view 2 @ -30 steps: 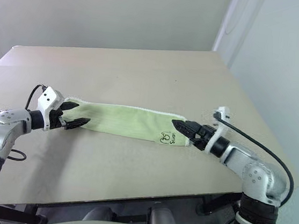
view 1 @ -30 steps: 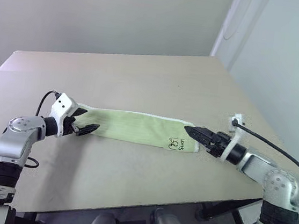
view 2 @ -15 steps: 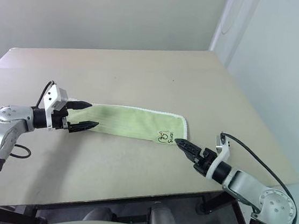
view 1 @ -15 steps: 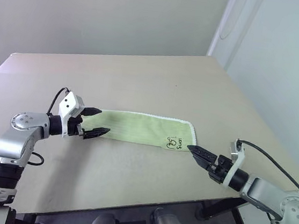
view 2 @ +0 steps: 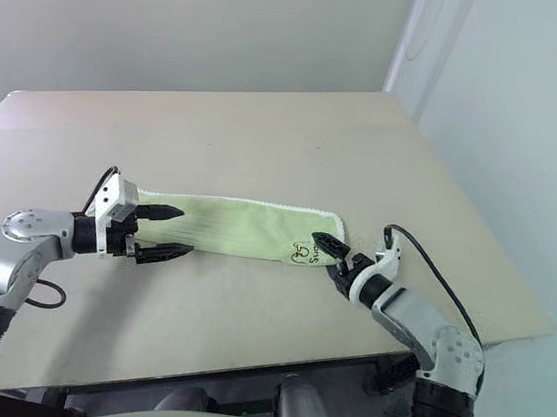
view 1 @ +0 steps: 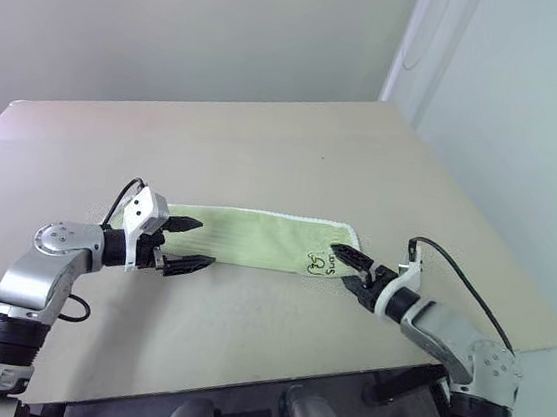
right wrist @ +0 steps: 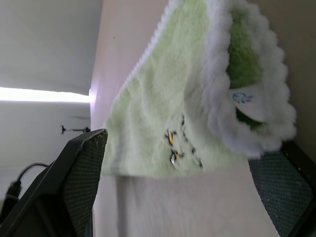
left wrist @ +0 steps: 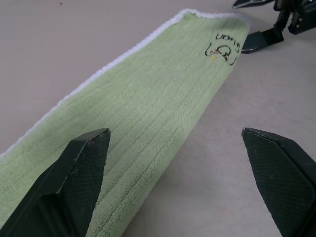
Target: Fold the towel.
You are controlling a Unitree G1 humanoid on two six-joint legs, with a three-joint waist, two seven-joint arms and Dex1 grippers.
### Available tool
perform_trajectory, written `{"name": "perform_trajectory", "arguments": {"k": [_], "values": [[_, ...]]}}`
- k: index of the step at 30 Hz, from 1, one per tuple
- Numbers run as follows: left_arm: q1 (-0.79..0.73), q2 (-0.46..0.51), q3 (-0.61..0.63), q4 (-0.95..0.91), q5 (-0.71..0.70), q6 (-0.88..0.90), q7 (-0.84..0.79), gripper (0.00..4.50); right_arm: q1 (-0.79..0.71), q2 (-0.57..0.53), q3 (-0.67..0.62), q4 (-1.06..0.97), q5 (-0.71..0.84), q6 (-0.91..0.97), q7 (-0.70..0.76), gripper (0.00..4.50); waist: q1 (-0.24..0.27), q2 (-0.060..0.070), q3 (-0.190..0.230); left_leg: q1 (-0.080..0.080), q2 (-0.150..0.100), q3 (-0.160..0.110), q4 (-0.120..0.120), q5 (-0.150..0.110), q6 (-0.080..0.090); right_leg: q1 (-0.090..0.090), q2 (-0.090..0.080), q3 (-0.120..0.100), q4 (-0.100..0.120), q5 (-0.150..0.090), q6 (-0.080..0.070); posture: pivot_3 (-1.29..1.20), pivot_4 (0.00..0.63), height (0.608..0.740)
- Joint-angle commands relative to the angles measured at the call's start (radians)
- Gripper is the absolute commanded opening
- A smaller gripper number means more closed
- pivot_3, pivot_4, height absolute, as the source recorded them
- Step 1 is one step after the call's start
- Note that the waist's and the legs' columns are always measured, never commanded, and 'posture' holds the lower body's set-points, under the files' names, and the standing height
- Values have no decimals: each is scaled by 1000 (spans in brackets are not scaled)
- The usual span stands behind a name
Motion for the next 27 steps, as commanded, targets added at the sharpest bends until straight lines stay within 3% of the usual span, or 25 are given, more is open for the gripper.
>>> {"name": "perform_trajectory", "arguments": {"k": [1,3,6,14,16,27], "values": [[-21,-7,0,-14,10,-19,16,4500,-60,36,18,13,-56,-68,-13,4486,0,0,0,0,0,0,0,0,0,0,0,0,0,0,0,0,0,740],[-31,-15,-2,7,21,-30,27,4500,-81,61,19,22,-90,-105,-28,4320,0,0,0,0,0,0,0,0,0,-1,0,0,0,0,0,0,0,740],[-37,-16,-5,26,30,-44,25,4500,-86,67,21,16,-114,-114,-22,3638,2,1,0,0,0,-1,0,0,0,-1,0,0,0,0,0,0,0,740],[-69,-30,-17,87,68,-86,35,4500,-38,22,-24,-27,-122,-120,-24,590,2,1,0,0,0,-1,0,0,0,-1,0,0,-2,0,0,0,0,740],[-73,-35,-16,93,71,-88,38,4500,-27,-6,-45,-29,-121,-122,-24,48,4,1,0,0,0,-1,0,0,0,-1,0,0,-2,0,0,0,0,740],[-95,-45,-14,99,86,-74,55,4500,-46,-340,-182,94,-146,-43,147,48,3,2,1,-1,-1,-1,-1,0,1,-1,0,0,-5,0,1,0,0,740]]}}
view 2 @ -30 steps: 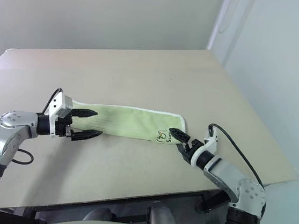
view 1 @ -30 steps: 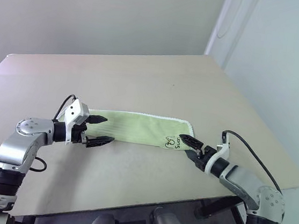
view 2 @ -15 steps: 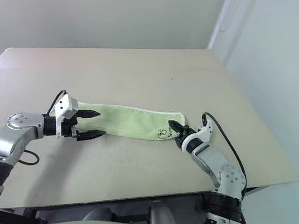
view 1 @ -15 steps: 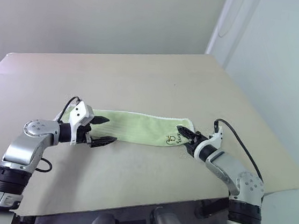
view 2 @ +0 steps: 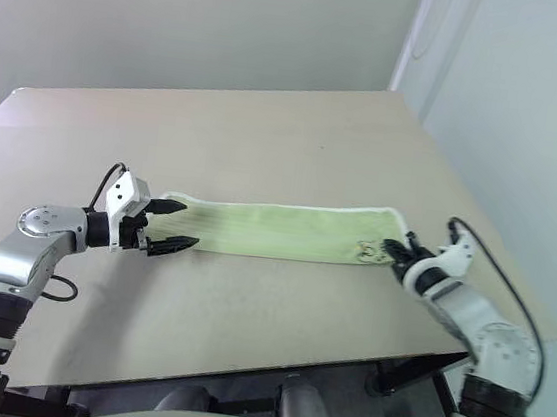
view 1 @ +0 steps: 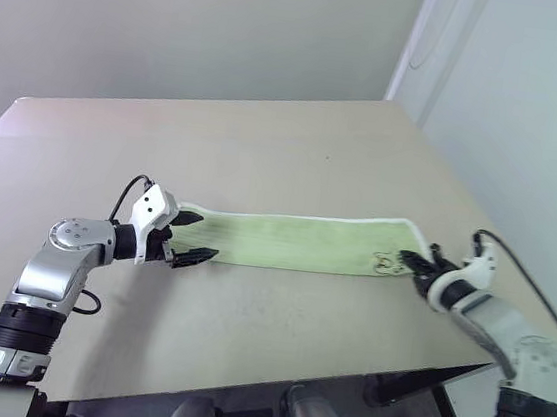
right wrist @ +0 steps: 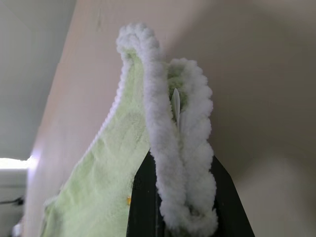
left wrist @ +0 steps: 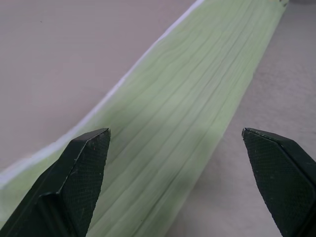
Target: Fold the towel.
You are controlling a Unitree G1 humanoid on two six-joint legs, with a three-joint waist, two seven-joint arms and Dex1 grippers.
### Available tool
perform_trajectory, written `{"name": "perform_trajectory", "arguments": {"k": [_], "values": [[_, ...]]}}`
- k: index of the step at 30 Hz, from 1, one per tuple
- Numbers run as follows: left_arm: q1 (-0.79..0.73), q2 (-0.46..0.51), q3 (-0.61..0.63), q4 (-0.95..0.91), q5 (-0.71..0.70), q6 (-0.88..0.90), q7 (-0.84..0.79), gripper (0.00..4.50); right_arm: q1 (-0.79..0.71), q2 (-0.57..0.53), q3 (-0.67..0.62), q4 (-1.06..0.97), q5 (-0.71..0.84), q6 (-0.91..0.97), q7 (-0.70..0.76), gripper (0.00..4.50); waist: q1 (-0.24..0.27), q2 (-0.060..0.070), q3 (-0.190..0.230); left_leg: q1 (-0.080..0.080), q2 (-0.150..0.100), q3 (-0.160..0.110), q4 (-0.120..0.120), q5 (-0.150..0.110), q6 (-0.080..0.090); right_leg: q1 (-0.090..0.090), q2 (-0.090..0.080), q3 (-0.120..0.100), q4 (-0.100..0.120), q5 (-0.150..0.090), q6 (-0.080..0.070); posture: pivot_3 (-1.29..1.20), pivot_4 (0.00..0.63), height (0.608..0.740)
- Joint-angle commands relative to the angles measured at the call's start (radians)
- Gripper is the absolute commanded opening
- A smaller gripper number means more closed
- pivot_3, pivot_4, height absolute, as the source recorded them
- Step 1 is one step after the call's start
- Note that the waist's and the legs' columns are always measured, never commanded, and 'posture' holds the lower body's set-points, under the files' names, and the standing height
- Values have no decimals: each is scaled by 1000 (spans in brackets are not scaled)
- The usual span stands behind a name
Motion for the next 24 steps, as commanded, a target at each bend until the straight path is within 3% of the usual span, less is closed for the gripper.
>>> {"name": "perform_trajectory", "arguments": {"k": [1,4,13,17,24], "values": [[-29,-1,8,-7,1,-7,10,4500,-53,-59,-17,16,-29,31,77,48,-4,0,0,0,0,0,0,0,0,1,0,0,0,0,0,0,0,740],[-33,-3,7,-4,5,-7,18,4500,-88,-105,27,-7,-104,59,135,48,-5,1,0,1,0,1,-1,0,0,3,1,2,1,0,0,0,0,740],[-31,9,20,15,14,-19,22,4500,-125,-203,262,-327,-328,126,398,48,0,2,0,1,0,1,0,0,0,3,1,1,-2,0,0,0,0,740],[-31,11,24,28,21,-28,24,4500,-179,-185,332,-375,-352,171,435,48,0,2,0,1,0,1,0,0,0,2,0,1,-3,1,2,0,0,740],[-45,3,14,52,29,-39,28,4500,-325,-44,459,-319,-453,202,445,48,0,2,0,1,0,0,0,0,0,1,1,1,-3,1,2,0,0,740]]}}
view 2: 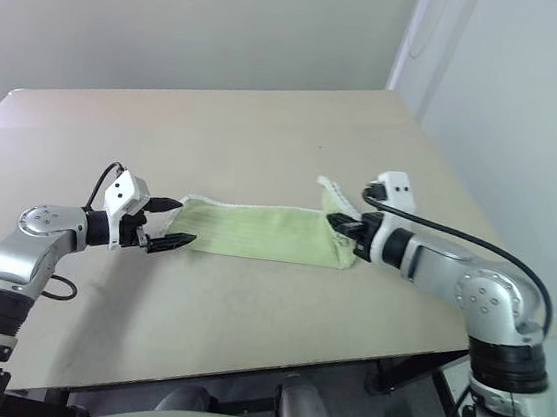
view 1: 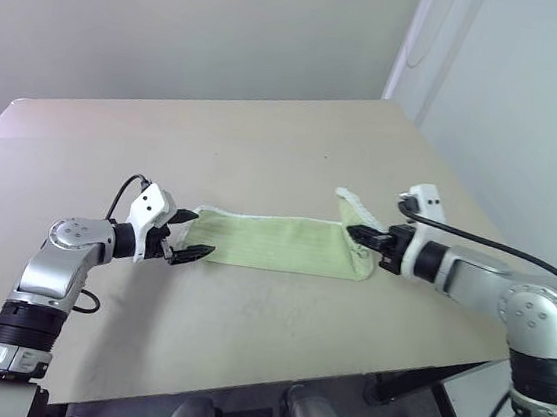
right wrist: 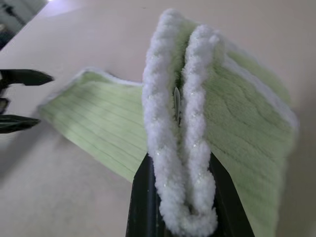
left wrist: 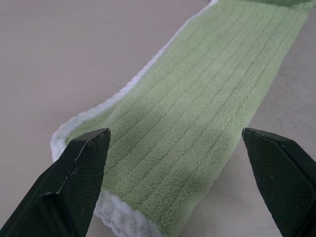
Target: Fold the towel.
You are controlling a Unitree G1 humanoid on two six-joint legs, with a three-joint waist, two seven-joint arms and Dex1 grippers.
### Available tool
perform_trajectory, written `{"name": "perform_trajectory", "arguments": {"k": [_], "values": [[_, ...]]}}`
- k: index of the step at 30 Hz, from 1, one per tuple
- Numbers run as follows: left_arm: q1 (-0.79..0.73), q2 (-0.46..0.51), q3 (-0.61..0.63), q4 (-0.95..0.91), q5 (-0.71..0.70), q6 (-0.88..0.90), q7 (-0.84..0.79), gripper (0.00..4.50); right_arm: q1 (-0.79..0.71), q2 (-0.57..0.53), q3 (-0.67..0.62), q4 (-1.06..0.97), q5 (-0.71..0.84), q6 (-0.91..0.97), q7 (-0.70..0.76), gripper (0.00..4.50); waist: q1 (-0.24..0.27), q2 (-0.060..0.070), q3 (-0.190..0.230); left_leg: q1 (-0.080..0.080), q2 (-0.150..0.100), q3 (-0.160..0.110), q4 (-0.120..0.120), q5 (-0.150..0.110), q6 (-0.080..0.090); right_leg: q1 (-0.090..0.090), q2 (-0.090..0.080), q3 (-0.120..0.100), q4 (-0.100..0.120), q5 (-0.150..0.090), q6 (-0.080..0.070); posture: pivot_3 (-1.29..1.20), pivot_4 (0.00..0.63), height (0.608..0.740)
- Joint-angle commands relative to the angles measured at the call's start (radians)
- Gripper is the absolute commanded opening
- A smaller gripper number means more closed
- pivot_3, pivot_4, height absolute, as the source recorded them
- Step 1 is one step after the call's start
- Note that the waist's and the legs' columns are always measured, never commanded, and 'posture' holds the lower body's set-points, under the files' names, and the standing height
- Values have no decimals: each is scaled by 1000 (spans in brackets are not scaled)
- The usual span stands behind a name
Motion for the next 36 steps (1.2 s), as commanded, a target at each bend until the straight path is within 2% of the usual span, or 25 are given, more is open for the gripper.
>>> {"name": "perform_trajectory", "arguments": {"k": [1,7,13,17,20,25,30,32,36], "values": [[-32,5,13,3,4,-20,3,4500,-71,59,51,29,-57,17,18,48,1,0,0,0,0,0,0,0,0,0,0,0,0,0,0,0,0,740],[-45,-4,4,19,14,-31,8,4500,-122,163,202,149,-236,27,64,48,2,0,0,-1,0,-1,0,0,0,0,0,-1,-1,1,1,0,0,740],[-41,-7,10,24,18,-36,11,4500,-144,231,246,228,-374,-11,115,48,1,0,0,-1,0,-1,0,0,0,-1,-1,-1,0,2,3,0,0,740],[-38,-10,7,28,23,-44,11,4500,-159,268,229,248,-421,-17,143,1043,-1,0,0,-1,0,-2,0,0,0,-1,0,-2,1,2,3,0,0,740],[-43,-16,5,36,25,-48,14,4500,-163,283,215,227,-430,-23,179,2139,-1,0,0,-1,0,-2,0,0,0,-1,0,-2,1,2,3,0,0,740],[-39,-20,9,42,26,-53,13,4500,-152,315,114,101,-327,0,249,4004,0,0,0,-1,0,-3,1,0,0,-1,0,-3,1,2,3,0,0,740],[-45,-8,31,52,4,-8,13,4500,-124,300,-17,-23,-222,-19,308,4004,0,0,0,-1,0,-4,1,0,0,-1,0,-3,1,2,3,0,0,740],[-53,-1,54,48,-25,66,22,4500,-101,264,-22,-34,-267,-65,327,4004,0,0,0,-1,0,-4,1,0,0,-1,0,-3,1,2,3,0,0,740],[-68,15,124,30,-107,230,48,4500,-38,197,66,17,-439,-197,355,4004,-1,0,0,-1,0,-3,1,0,0,0,0,-3,1,2,3,0,0,740]]}}
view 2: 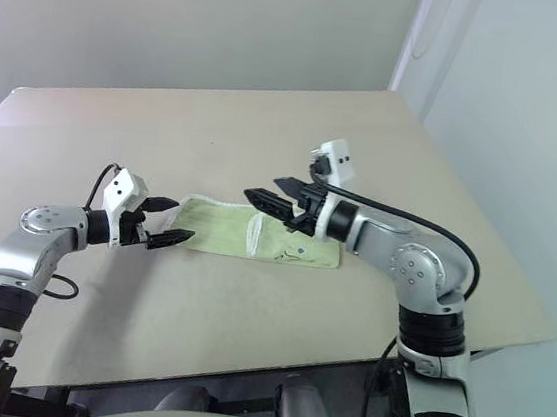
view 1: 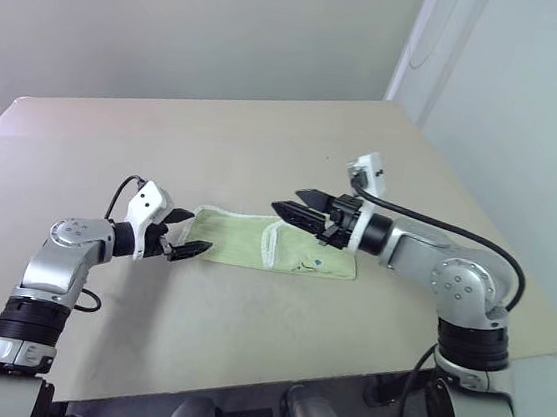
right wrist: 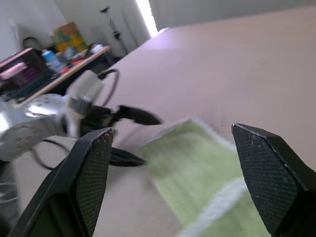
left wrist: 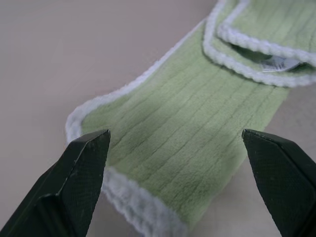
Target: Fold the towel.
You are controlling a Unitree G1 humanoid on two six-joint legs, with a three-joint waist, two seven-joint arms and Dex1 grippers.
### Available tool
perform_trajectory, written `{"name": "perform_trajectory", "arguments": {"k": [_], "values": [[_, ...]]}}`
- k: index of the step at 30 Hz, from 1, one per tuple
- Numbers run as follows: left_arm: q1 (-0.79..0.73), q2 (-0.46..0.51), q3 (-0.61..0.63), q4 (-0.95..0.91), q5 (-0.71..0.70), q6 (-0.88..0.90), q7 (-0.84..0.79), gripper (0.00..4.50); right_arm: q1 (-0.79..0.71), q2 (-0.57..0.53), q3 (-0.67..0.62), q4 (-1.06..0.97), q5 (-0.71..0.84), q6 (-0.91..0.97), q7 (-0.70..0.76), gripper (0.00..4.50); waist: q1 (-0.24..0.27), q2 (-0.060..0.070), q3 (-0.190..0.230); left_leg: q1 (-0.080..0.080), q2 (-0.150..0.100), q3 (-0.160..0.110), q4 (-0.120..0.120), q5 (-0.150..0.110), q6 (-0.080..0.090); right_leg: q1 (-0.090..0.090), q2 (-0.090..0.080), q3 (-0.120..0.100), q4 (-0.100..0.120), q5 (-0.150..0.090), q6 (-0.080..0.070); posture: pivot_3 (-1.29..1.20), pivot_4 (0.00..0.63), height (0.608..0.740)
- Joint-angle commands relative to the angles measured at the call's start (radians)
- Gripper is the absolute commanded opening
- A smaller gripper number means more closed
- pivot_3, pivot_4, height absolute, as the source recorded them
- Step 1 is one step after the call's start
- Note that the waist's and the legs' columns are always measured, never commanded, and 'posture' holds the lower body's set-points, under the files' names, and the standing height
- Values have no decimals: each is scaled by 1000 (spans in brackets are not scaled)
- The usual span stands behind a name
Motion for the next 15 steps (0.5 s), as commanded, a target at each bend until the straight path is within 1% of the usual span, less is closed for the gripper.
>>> {"name": "perform_trajectory", "arguments": {"k": [1,3,5,9,12,15], "values": [[-50,25,99,-30,-96,150,34,4500,41,-39,92,25,-147,-137,47,4004,-2,0,0,0,0,0,0,0,0,0,0,0,0,0,0,0,0,740],[-61,33,136,-45,-141,232,50,4500,67,-46,163,56,-229,-208,71,4004,-5,0,0,1,0,0,0,0,0,0,0,0,0,0,0,0,0,740],[-68,41,157,-57,-167,288,65,4500,75,-29,195,91,-272,-244,79,4004,-7,0,0,1,0,0,0,0,0,0,0,0,1,0,0,0,0,740],[-77,65,196,-70,-215,430,106,4500,46,70,263,265,-378,-319,53,4004,-8,0,0,1,0,0,0,0,0,0,0,0,2,0,0,0,0,740],[-67,73,194,-76,-223,487,130,4500,22,93,325,387,-495,-348,23,4004,-5,-1,0,1,0,0,1,0,0,0,0,0,3,0,0,0,0,740],[-61,63,149,-54,-185,488,165,4500,10,87,367,463,-592,-379,5,4004,-2,-2,-1,1,-1,0,1,0,0,0,0,0,4,0,0,0,0,740]]}}
